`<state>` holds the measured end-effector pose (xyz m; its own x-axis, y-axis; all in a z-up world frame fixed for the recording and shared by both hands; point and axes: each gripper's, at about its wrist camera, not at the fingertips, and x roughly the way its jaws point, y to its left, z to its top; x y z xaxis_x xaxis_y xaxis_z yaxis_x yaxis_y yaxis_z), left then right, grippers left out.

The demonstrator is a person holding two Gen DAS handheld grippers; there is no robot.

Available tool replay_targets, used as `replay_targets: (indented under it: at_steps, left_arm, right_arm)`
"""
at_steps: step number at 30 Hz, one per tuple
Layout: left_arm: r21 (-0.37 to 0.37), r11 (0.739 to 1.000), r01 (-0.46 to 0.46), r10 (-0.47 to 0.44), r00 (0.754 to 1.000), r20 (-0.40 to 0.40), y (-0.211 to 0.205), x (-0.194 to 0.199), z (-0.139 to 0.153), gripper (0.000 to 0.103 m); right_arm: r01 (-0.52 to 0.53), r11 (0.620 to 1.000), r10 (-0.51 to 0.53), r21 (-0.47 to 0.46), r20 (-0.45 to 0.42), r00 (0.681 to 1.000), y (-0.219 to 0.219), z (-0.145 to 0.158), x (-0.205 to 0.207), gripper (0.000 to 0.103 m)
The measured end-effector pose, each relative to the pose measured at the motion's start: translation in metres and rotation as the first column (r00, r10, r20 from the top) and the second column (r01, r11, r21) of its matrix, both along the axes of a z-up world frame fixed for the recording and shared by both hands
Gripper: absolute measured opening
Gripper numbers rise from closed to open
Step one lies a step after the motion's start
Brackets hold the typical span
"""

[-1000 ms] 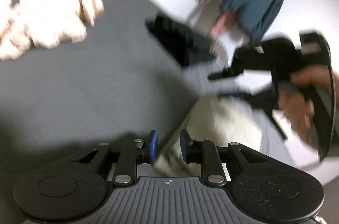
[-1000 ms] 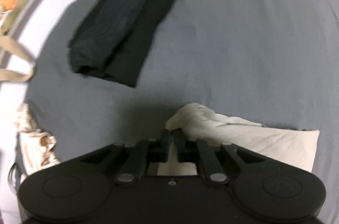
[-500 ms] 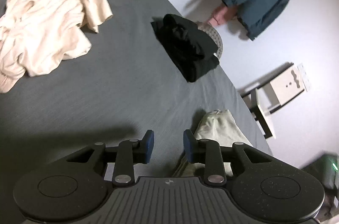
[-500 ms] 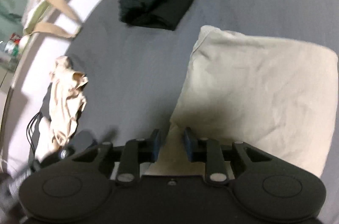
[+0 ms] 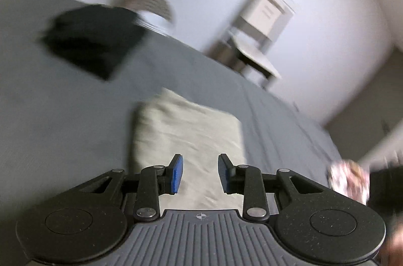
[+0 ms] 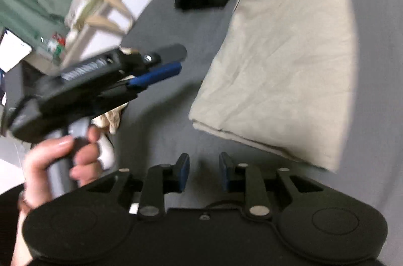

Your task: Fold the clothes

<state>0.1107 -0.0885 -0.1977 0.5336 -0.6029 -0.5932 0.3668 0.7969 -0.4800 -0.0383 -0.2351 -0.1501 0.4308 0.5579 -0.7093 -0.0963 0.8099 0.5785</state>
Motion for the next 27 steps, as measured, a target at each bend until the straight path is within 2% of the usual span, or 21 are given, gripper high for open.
replay_targets:
  at_steps: [2,5,6,8,10,14,17,19,20,21,22,23,24,25,27]
  left_arm:
    - [0.064,0.996,0.062,-0.059,0.997,-0.043,-0.016,0.01,-0.009,0.03]
    - [0.176,0.979,0.105,-0.091,0.992,-0.09,-0.029,0.015,-0.029,0.03]
    - [0.178,0.978,0.112,-0.097,0.991,-0.089,-0.028,0.013,-0.034,0.03]
    - [0.128,0.985,0.112,-0.103,0.992,-0.069,-0.018,0.008,-0.04,0.03]
    - [0.07,0.992,0.106,-0.099,0.991,-0.094,-0.007,0.008,-0.041,0.03]
    - [0.028,0.99,0.136,-0.13,0.978,-0.161,0.009,0.005,-0.039,0.03]
    - [0.07,0.986,0.148,-0.136,0.978,-0.156,0.014,0.0,-0.02,0.03]
    - [0.101,0.985,0.137,-0.121,0.981,-0.149,0.02,0.003,0.0,0.03]
    - [0.114,0.985,0.129,-0.112,0.983,-0.149,0.024,0.004,0.011,0.033]
    - [0.118,0.986,0.12,-0.1,0.982,-0.163,0.028,0.007,0.021,0.044]
    - [0.114,0.988,0.108,-0.085,0.978,-0.19,0.033,0.01,0.032,0.063]
    - [0.111,0.989,0.096,-0.07,0.974,-0.217,0.038,0.012,0.043,0.072]
    - [0.126,0.988,0.086,-0.055,0.97,-0.236,0.041,0.014,0.052,0.086]
    - [0.158,0.984,0.079,-0.038,0.968,-0.247,0.043,0.015,0.058,0.092]
    - [0.201,0.975,0.095,-0.033,0.956,-0.291,0.046,0.018,0.056,0.093]
  right_arm:
    - [0.059,0.998,-0.058,-0.027,0.031,0.998,-0.02,0.009,-0.001,0.028]
    - [0.116,0.992,-0.113,-0.055,0.048,0.992,-0.04,0.007,0.008,0.029]
    - [0.119,0.992,-0.117,-0.043,0.036,0.992,-0.042,0.003,0.009,0.029]
    - [0.126,0.992,-0.126,-0.019,0.013,0.992,-0.047,-0.006,0.011,0.029]
    - [0.133,0.991,-0.133,0.005,-0.011,0.991,-0.052,-0.015,0.013,0.028]
    - [0.149,0.987,-0.146,0.052,-0.06,0.987,-0.062,-0.032,0.017,0.022]
    - [0.162,0.983,-0.154,0.087,-0.096,0.983,-0.069,-0.045,0.021,0.019]
    - [0.183,0.977,-0.172,0.108,-0.099,0.98,-0.075,-0.045,0.023,0.021]
    - [0.2,0.973,-0.191,0.117,-0.086,0.978,-0.078,-0.039,0.024,0.027]
    - [0.214,0.97,-0.208,0.112,-0.061,0.976,-0.084,-0.032,0.025,0.036]
    - [0.227,0.968,-0.225,0.104,-0.033,0.974,-0.089,-0.025,0.026,0.039]
    - [0.231,0.97,-0.231,0.078,-0.005,0.973,-0.091,-0.018,0.031,0.045]
    - [0.233,0.971,-0.235,0.048,0.023,0.972,-0.092,-0.012,0.038,0.051]
    - [0.237,0.971,-0.237,0.015,0.04,0.971,-0.097,-0.009,0.043,0.051]
    - [0.224,0.974,-0.223,-0.015,0.063,0.973,-0.101,-0.006,0.053,0.053]
